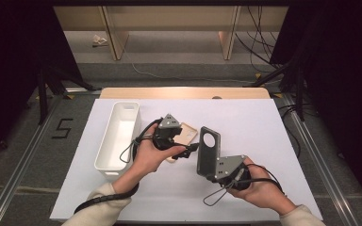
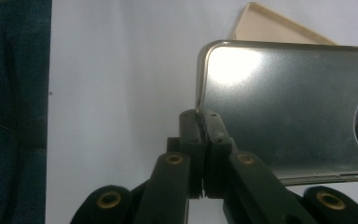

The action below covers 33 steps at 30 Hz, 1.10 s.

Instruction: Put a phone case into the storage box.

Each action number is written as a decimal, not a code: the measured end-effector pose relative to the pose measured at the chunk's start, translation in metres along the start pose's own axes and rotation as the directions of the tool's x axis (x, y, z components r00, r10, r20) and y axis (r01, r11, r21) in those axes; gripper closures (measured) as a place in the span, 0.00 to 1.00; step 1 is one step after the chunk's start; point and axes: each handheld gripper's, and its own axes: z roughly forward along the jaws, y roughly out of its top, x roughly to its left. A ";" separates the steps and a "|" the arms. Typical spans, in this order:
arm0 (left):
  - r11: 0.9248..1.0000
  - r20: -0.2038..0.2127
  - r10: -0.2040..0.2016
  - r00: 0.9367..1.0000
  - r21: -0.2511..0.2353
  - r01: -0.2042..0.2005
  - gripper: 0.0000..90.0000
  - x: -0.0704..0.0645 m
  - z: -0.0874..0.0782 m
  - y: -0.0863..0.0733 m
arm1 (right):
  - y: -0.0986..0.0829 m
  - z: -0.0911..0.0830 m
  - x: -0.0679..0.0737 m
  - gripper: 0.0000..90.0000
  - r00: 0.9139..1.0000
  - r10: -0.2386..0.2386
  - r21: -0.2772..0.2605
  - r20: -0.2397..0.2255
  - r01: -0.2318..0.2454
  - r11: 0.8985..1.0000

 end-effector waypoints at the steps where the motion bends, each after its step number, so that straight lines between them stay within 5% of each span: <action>1: 1.000 0.004 -0.012 1.000 0.022 0.012 0.18 -0.001 0.006 0.002 | 0.001 0.000 0.001 0.99 1.000 -0.008 -0.002 0.003 0.008 1.000; 7: 0.998 0.010 -0.029 1.000 0.059 0.028 0.21 0.000 0.019 0.006 | 0.003 0.000 0.003 1.00 1.000 -0.020 -0.003 0.005 0.020 1.000; 20: 0.981 0.015 -0.149 0.989 0.125 0.146 0.38 0.010 0.040 0.015 | 0.006 0.001 0.006 0.99 0.999 -0.052 -0.004 0.006 0.052 0.999; 26: 0.966 0.020 -0.202 0.979 0.168 0.196 0.45 0.012 0.044 0.014 | 0.007 0.001 0.008 0.99 0.998 -0.063 0.001 0.003 0.063 0.998; 33: 0.959 0.033 -0.266 0.964 0.116 0.260 0.68 0.016 0.040 0.015 | 0.008 0.002 0.009 0.99 0.998 -0.065 0.002 -0.002 0.065 0.998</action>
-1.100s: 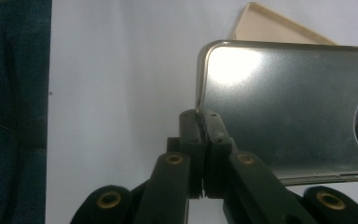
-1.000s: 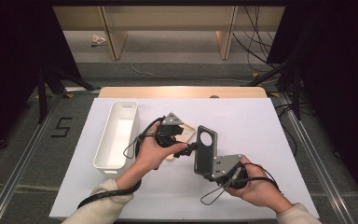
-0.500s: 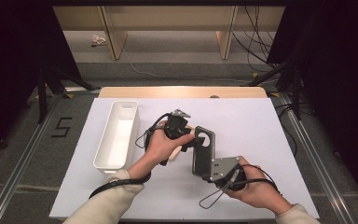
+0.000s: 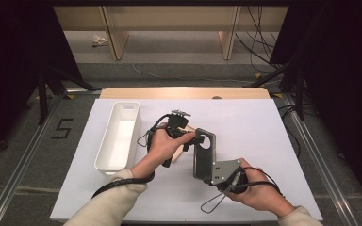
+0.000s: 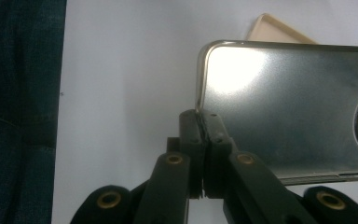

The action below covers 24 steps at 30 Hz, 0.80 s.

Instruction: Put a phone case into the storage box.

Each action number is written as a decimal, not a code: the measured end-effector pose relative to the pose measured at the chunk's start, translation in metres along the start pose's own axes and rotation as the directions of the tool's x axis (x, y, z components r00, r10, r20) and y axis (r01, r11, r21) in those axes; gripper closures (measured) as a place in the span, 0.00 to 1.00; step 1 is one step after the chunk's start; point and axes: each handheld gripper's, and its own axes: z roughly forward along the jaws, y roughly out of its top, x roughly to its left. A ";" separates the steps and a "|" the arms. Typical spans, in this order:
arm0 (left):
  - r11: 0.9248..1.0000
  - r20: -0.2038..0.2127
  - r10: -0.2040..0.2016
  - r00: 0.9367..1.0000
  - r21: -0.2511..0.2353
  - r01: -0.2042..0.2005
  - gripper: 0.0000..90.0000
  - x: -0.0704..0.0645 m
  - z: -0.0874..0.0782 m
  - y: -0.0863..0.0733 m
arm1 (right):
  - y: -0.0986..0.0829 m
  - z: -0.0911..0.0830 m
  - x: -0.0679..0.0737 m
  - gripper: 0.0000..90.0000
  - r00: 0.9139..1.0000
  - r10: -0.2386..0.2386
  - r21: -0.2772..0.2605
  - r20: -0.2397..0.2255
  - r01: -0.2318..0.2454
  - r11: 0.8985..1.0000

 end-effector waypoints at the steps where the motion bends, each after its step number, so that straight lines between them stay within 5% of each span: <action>1: 1.000 0.017 -0.015 1.000 -0.007 0.015 0.74 0.000 -0.002 0.001 | 0.000 0.001 0.000 0.99 1.000 -0.003 0.002 -0.006 0.003 1.000; 16: 0.997 0.109 -0.038 0.993 -0.063 0.045 0.90 -0.019 -0.010 0.005 | -0.001 0.010 0.000 0.99 1.000 -0.012 0.034 -0.013 0.012 0.999; 21: 0.995 0.089 0.024 0.996 -0.096 -0.016 0.91 -0.024 -0.014 0.004 | -0.003 0.009 -0.002 0.96 1.000 -0.001 0.032 -0.003 0.001 0.999; 24: 0.991 0.075 0.047 0.996 -0.131 -0.037 0.91 -0.024 -0.018 0.005 | -0.004 0.007 -0.002 0.85 0.999 0.014 -0.011 0.030 -0.013 1.000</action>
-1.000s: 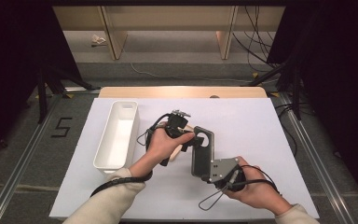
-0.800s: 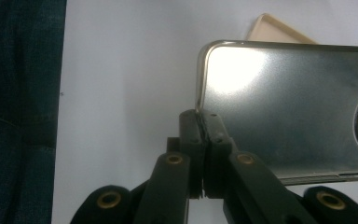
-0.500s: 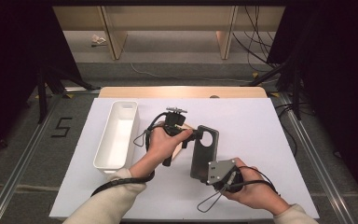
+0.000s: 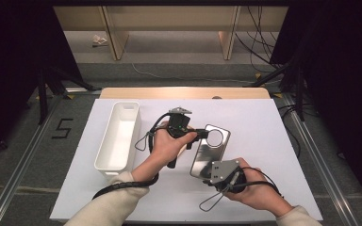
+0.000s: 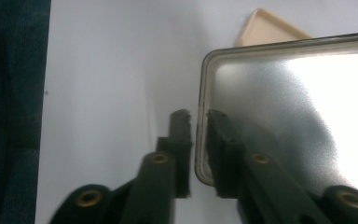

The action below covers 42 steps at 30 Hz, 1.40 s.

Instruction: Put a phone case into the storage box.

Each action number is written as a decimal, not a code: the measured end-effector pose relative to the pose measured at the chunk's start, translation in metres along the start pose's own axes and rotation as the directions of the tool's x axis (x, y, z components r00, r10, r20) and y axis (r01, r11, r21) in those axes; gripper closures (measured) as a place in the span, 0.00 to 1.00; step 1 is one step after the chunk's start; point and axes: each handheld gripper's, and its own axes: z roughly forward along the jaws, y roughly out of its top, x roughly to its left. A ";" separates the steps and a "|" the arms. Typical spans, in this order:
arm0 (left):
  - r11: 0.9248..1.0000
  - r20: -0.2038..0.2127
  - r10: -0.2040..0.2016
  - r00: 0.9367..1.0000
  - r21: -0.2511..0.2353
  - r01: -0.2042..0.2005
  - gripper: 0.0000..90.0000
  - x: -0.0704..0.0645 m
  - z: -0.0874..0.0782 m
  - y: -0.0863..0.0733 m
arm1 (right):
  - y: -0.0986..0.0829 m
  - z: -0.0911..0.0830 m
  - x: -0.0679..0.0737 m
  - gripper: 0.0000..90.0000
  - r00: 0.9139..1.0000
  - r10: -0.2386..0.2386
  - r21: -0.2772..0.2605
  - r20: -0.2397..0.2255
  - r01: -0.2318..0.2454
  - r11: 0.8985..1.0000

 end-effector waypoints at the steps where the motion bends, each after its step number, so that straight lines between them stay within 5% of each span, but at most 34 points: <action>1: 1.000 -0.009 0.015 1.000 -0.010 -0.015 0.91 0.000 -0.001 0.000 | 0.000 -0.001 0.000 0.81 1.000 0.009 -0.013 0.013 -0.008 1.000; 2: 0.999 -0.021 0.043 0.999 -0.032 -0.044 0.91 0.001 -0.004 0.001 | -0.001 -0.004 -0.002 0.69 0.998 0.041 -0.044 0.044 -0.039 0.998; 5: 0.996 -0.029 0.064 0.998 -0.064 -0.065 0.91 0.002 -0.009 0.002 | -0.004 -0.008 -0.005 0.56 0.991 0.098 -0.087 0.092 -0.090 0.992; 12: 0.989 -0.061 0.106 0.992 -0.099 -0.112 0.91 0.005 -0.019 0.001 | -0.010 -0.012 -0.011 0.43 0.973 0.179 -0.149 0.143 -0.158 0.976; 14: 0.985 -0.067 0.117 0.991 -0.119 -0.124 0.91 0.008 -0.023 0.000 | -0.012 -0.015 -0.014 0.37 0.963 0.226 -0.189 0.147 -0.197 0.962; 22: 0.979 -0.071 0.134 0.988 -0.145 -0.143 0.91 0.012 -0.032 -0.002 | -0.019 -0.017 -0.017 0.29 0.940 0.297 -0.221 0.165 -0.259 0.940; 27: 0.973 -0.061 0.146 0.987 -0.170 -0.155 0.91 0.014 -0.040 -0.002 | -0.025 -0.021 -0.021 0.24 0.917 0.356 -0.257 0.178 -0.306 0.917; 42: 0.962 -0.059 0.188 0.980 -0.188 -0.196 0.91 0.021 -0.063 -0.003 | -0.032 -0.021 -0.022 0.22 0.895 0.418 -0.282 0.156 -0.365 0.887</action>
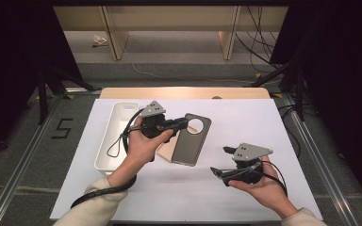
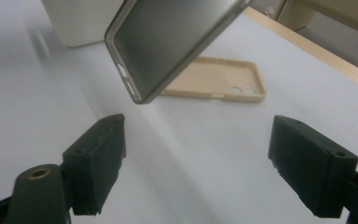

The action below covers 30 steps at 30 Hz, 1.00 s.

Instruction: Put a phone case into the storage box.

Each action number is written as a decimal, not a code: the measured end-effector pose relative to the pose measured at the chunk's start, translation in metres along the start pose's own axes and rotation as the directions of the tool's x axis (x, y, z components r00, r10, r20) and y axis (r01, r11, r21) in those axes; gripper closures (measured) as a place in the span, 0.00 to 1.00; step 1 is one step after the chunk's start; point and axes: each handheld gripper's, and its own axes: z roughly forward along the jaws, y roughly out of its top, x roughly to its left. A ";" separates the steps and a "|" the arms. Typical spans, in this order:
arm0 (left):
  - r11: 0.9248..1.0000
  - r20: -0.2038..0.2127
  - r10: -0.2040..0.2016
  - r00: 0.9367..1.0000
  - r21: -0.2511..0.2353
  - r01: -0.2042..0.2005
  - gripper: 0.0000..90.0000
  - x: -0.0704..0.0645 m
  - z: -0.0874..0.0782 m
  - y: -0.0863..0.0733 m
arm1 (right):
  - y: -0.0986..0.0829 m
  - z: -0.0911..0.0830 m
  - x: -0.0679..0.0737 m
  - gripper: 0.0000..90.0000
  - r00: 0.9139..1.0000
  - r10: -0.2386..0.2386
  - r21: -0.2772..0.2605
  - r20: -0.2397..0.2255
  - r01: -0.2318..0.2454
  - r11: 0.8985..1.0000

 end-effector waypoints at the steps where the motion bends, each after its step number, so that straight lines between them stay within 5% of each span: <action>1: 1.000 0.007 0.002 1.000 -0.008 -0.002 0.91 0.002 -0.003 0.000 | 0.000 0.000 -0.001 0.22 1.000 0.001 -0.004 0.005 -0.001 1.000; 30: 0.998 -0.017 0.007 1.000 -0.064 -0.008 0.91 0.029 -0.043 -0.001 | -0.003 0.000 -0.004 0.21 0.999 0.036 -0.014 0.023 -0.036 0.999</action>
